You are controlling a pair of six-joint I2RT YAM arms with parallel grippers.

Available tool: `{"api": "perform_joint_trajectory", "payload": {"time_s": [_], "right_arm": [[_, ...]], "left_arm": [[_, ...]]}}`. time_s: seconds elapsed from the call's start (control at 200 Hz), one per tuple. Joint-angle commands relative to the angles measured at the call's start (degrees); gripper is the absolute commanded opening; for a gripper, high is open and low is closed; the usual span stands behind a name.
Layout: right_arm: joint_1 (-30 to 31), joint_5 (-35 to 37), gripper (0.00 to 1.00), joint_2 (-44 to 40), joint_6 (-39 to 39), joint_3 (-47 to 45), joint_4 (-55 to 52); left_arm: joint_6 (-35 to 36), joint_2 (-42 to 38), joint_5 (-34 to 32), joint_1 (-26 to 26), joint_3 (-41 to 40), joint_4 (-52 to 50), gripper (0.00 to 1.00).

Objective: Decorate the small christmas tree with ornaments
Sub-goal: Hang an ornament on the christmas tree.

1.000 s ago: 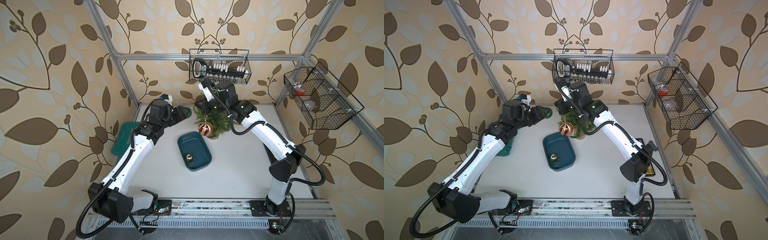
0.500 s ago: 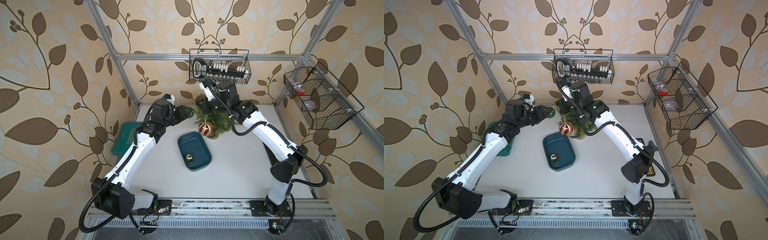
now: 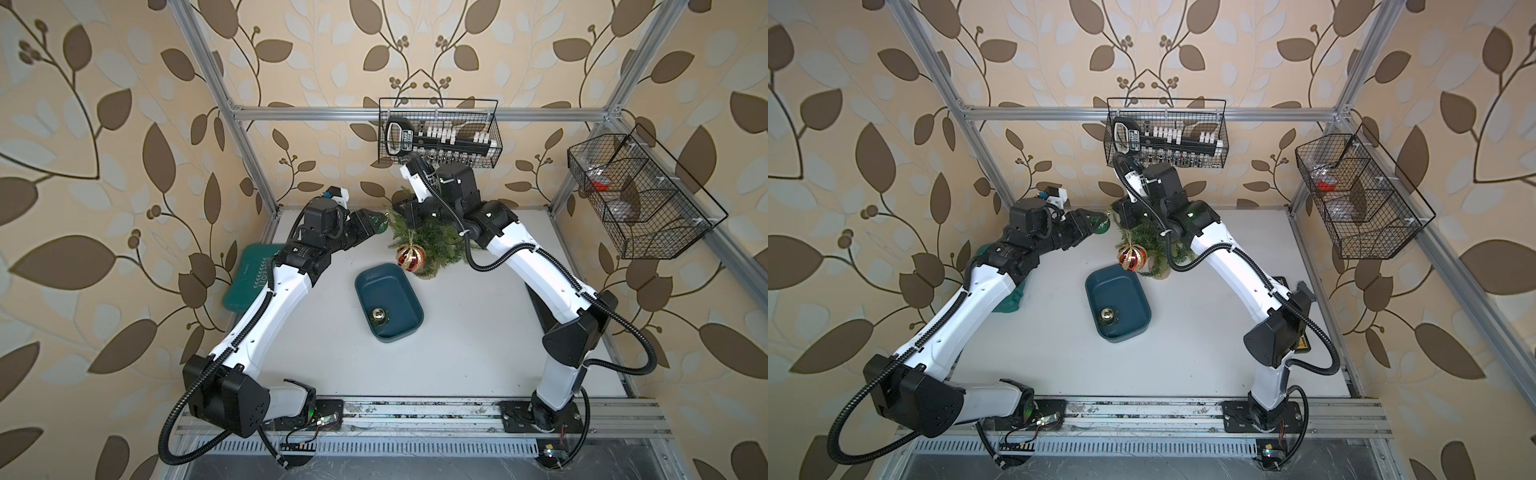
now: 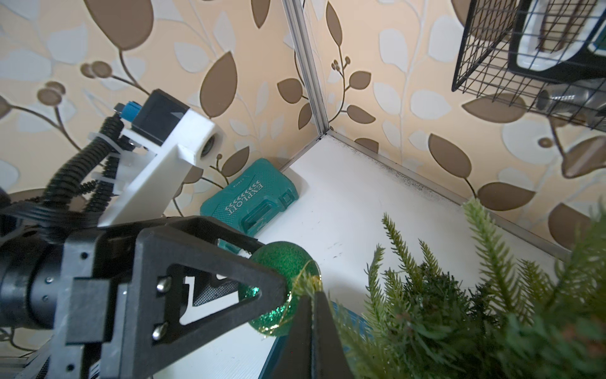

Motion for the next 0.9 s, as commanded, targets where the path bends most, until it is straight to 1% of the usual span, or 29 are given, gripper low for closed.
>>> {"api": "perform_joint_trajectory", "payload": {"time_s": [0.0,0.14,0.295,0.455,0.625,0.9], "right_arm": [[-0.11,-2.26,0.01,-2.07,0.68,-0.96,1.09],[-0.08,-5.29,0.07,-1.99,1.30,-0.57,1.07],[0.18,-6.37,0.08,-0.13,1.28,3.33,-3.36],[0.27,-6.51,0.12,2.55,1.67,8.10,-7.80],[0.62,-6.66,0.13,6.01,1.67,13.45,-12.25],[0.71,-6.70,0.14,8.55,1.77,16.48,-14.41]], "left_arm": [[0.18,-2.01,1.70,0.48,2.11,2.36,0.53],[0.26,-1.99,1.61,0.48,2.07,1.92,0.52],[0.12,-1.92,1.61,0.42,2.22,2.03,0.52],[-0.07,-1.88,1.52,0.39,2.17,2.17,0.53],[-0.24,-1.74,1.53,0.39,2.34,2.17,0.53],[-0.32,-1.70,1.70,0.30,2.74,2.15,0.53]]}}
